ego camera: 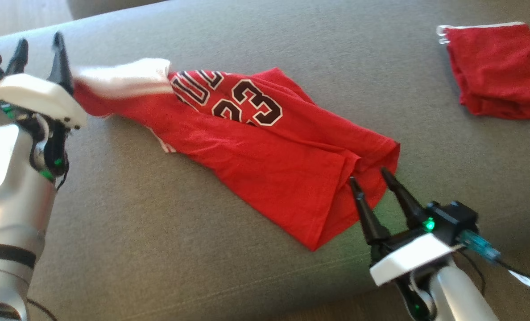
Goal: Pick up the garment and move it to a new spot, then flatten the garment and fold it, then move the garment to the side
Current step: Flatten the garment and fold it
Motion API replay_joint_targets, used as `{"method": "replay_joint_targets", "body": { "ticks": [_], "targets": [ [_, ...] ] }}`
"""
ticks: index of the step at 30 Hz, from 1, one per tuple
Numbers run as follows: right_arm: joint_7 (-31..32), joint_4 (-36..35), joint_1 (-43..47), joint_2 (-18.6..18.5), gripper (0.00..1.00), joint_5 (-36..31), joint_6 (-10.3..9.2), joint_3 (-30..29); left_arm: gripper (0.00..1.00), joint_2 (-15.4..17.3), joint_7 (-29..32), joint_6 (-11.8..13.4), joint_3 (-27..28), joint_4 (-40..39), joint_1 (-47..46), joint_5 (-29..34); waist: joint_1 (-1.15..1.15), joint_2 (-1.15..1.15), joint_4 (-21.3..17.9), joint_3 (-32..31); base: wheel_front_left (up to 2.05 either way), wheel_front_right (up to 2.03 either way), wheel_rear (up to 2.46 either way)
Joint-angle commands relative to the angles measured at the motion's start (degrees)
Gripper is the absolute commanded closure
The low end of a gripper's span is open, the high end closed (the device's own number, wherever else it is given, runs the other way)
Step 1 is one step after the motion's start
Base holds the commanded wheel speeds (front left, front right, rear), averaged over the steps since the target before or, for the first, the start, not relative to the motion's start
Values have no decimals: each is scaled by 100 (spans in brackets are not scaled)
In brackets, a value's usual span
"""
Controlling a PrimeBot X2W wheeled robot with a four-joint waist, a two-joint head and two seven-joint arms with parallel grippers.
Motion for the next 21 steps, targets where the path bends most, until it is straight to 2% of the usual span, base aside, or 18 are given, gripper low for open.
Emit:
{"method": "replay_joint_targets", "body": {
  "ticks": [1, 6, 10, 11, 17, 21],
  "targets": [
    [-37, -1, -334, -26, 0, 11, -1, 275, 0, 285, -73, 90, 301, -563, -197, 222, 0, 0, 153, 98, 0, 0, 0],
    [-37, 606, -708, -26, 0, 277, -1, 519, 0, 258, -75, 361, 671, -2057, 494, 920, 0, 0, 362, 186, 0, 0, 0],
    [-37, 1196, -975, -26, 0, 397, -1, 413, 0, 95, -75, 563, 881, -3229, 1396, 1406, 0, 0, 524, 199, 0, 0, 0],
    [-37, 1196, -975, -26, 0, 397, -1, 413, 0, 95, -75, 563, 881, -3229, 1396, 1406, 0, 0, 524, 199, 0, 0, 0],
    [-37, 1779, -1158, -26, 0, 443, -1, 39, 0, -191, -76, 816, 998, -4443, 2734, 1943, 0, 0, 649, 180, 0, 0, 0],
    [-37, 1990, -1217, -26, 0, 586, -1, -56, 0, -413, -76, 802, 1053, -4773, 3333, 2059, 0, 0, 724, 151, 0, 0, 0]
  ]
}}
